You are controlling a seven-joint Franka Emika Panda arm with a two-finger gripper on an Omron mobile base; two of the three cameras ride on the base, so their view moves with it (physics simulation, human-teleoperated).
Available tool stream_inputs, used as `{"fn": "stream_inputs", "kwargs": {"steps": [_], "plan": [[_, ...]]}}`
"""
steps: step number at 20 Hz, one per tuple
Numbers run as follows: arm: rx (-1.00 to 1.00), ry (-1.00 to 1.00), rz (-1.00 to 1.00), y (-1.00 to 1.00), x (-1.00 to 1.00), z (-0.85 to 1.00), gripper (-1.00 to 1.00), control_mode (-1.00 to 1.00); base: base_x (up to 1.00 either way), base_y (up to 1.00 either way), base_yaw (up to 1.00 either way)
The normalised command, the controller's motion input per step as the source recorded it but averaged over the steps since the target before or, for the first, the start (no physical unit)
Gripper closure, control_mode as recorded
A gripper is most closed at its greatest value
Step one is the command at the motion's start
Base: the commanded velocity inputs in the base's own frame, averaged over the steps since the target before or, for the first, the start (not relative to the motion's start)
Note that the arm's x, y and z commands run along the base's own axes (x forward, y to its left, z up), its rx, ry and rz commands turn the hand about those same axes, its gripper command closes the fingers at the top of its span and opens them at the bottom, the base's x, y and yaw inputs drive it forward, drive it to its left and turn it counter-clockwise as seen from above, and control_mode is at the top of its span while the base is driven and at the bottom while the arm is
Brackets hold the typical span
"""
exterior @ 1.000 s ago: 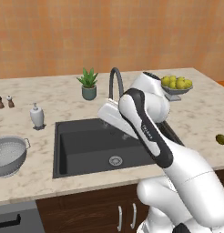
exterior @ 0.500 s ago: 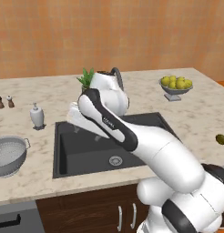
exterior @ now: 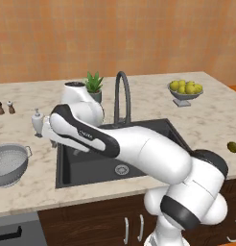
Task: Put the colander in the sink, put the kiwi in the colander, and turn on the sink faucet and pour water over the colander.
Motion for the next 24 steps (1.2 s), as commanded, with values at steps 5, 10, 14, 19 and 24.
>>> {"fn": "stream_inputs", "kwargs": {"steps": [5,10,14,19,24], "plan": [[0.00,-0.06,0.00,0.59,0.00,-0.15,-1.00,-1.00,0.00,0.00,0.00],[0.00,-0.13,0.00,0.41,-0.01,-0.16,-1.00,-1.00,0.00,0.00,0.00],[0.02,-0.03,0.00,0.29,0.03,-0.20,-1.00,-1.00,0.00,0.00,0.00],[0.10,0.00,0.00,0.23,0.12,-0.23,-1.00,-1.00,0.00,0.00,0.00],[0.02,0.00,0.01,0.25,0.02,-0.29,-1.00,-1.00,0.00,0.00,0.00]]}}
